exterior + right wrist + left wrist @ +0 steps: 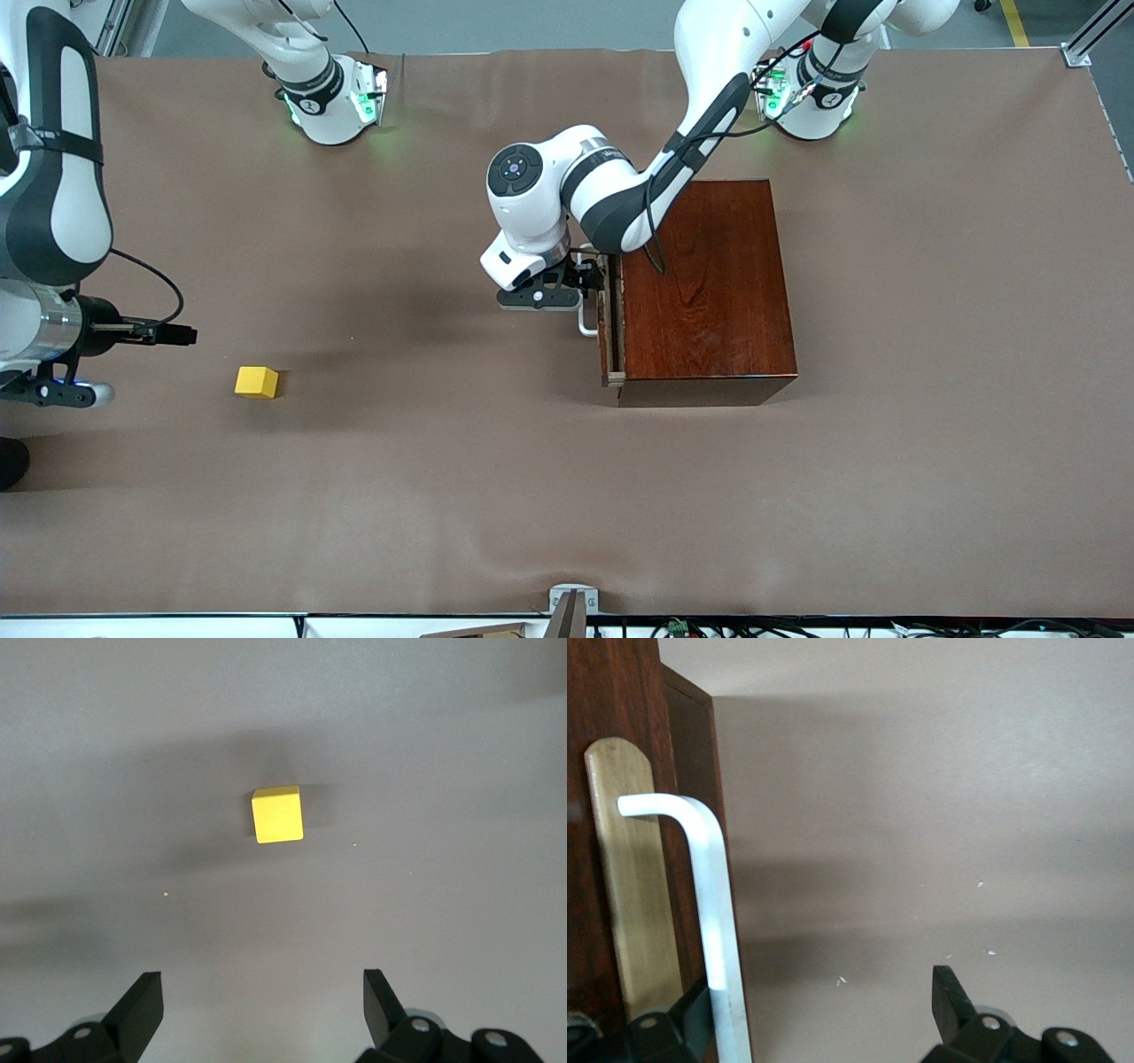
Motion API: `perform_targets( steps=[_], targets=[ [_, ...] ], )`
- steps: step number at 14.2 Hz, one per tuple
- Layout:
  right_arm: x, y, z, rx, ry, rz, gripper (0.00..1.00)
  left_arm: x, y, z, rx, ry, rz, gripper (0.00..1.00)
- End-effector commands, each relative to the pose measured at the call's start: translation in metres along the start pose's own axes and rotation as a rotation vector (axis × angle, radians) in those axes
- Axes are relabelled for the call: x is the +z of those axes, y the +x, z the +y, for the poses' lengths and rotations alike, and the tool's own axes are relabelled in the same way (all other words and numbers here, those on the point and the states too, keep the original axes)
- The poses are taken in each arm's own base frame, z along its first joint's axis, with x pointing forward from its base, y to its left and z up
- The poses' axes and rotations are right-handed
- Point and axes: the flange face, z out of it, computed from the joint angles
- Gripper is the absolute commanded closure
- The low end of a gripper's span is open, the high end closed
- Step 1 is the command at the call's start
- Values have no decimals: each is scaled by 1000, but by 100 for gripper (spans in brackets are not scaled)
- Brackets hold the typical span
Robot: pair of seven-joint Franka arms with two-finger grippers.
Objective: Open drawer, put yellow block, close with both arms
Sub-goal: 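Pull the drawer open with the left gripper while the right gripper grasps the cube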
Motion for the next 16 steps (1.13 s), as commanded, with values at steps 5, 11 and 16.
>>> perform_targets(
  steps=[5,11,16],
  targets=[
    [10,9,3,12,9,-6,0,-8,-9,24,1,-69,53,0],
    [19,16,3,12,7,2,0,-10,-19,40,0,-140,46,0],
    [34,28,3,12,4,14,0,-15,-22,51,5,-198,71,0]
  ],
)
